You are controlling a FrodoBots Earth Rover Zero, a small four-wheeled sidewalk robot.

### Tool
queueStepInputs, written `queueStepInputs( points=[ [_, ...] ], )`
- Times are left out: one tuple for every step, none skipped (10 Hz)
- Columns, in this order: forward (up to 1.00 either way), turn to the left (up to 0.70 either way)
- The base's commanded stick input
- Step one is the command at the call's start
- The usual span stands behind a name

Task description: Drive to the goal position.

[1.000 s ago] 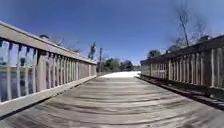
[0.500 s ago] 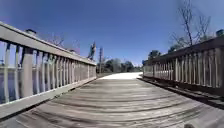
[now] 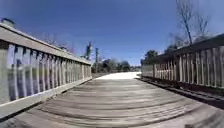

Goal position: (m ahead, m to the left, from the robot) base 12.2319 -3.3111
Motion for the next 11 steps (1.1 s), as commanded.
queueStepInputs(
  points=[
    [0.7,0.0],
    [0.7,0.0],
    [0.7,0.0],
    [0.7,0.0],
    [0.7,0.0],
    [0.7,0.0],
    [0.7,0.0],
    [0.7,0.0],
    [0.7,0.0],
    [0.7,0.0],
    [0.7,0.0]
  ],
)
